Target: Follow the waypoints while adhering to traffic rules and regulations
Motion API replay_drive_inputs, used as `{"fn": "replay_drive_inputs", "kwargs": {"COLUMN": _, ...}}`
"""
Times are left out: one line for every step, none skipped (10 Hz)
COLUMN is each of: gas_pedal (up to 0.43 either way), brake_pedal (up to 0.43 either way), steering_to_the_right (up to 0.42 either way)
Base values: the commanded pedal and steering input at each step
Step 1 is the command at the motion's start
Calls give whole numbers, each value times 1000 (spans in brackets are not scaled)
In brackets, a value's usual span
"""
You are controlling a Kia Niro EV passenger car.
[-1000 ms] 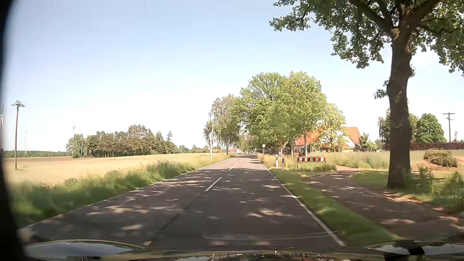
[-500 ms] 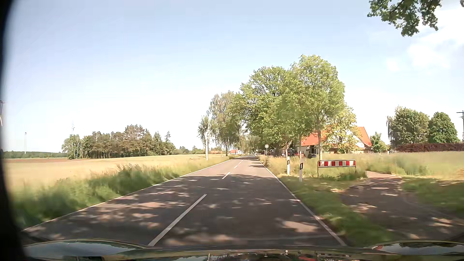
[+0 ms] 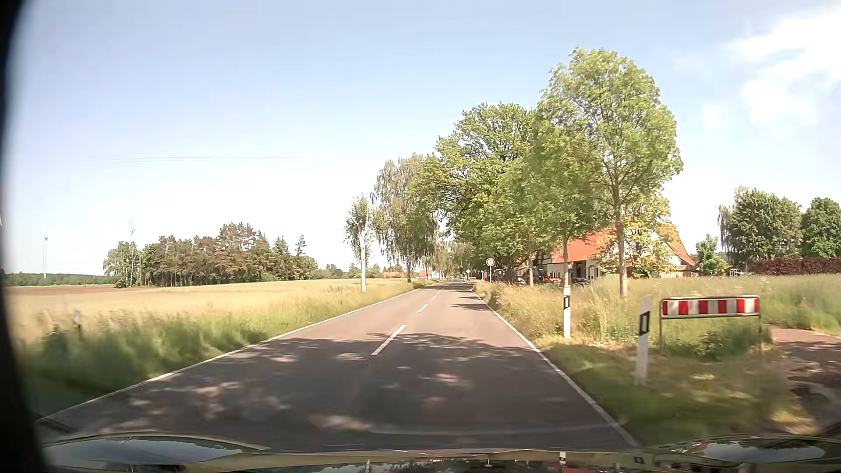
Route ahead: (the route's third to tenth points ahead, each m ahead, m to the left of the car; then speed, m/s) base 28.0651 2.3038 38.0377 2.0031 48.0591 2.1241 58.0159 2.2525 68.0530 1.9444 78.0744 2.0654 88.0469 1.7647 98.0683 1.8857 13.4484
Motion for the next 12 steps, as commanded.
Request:
{"fn": "replay_drive_inputs", "kwargs": {"gas_pedal": 220, "brake_pedal": 0, "steering_to_the_right": 0}}
{"fn": "replay_drive_inputs", "kwargs": {"gas_pedal": 220, "brake_pedal": 0, "steering_to_the_right": 0}}
{"fn": "replay_drive_inputs", "kwargs": {"gas_pedal": 220, "brake_pedal": 0, "steering_to_the_right": 0}}
{"fn": "replay_drive_inputs", "kwargs": {"gas_pedal": 220, "brake_pedal": 0, "steering_to_the_right": 1}}
{"fn": "replay_drive_inputs", "kwargs": {"gas_pedal": 220, "brake_pedal": 0, "steering_to_the_right": 1}}
{"fn": "replay_drive_inputs", "kwargs": {"gas_pedal": 220, "brake_pedal": 0, "steering_to_the_right": 1}}
{"fn": "replay_drive_inputs", "kwargs": {"gas_pedal": 220, "brake_pedal": 0, "steering_to_the_right": 1}}
{"fn": "replay_drive_inputs", "kwargs": {"gas_pedal": 220, "brake_pedal": 0, "steering_to_the_right": 1}}
{"fn": "replay_drive_inputs", "kwargs": {"gas_pedal": 220, "brake_pedal": 0, "steering_to_the_right": 1}}
{"fn": "replay_drive_inputs", "kwargs": {"gas_pedal": 220, "brake_pedal": 0, "steering_to_the_right": 1}}
{"fn": "replay_drive_inputs", "kwargs": {"gas_pedal": 220, "brake_pedal": 0, "steering_to_the_right": 1}}
{"fn": "replay_drive_inputs", "kwargs": {"gas_pedal": 220, "brake_pedal": 0, "steering_to_the_right": 1}}
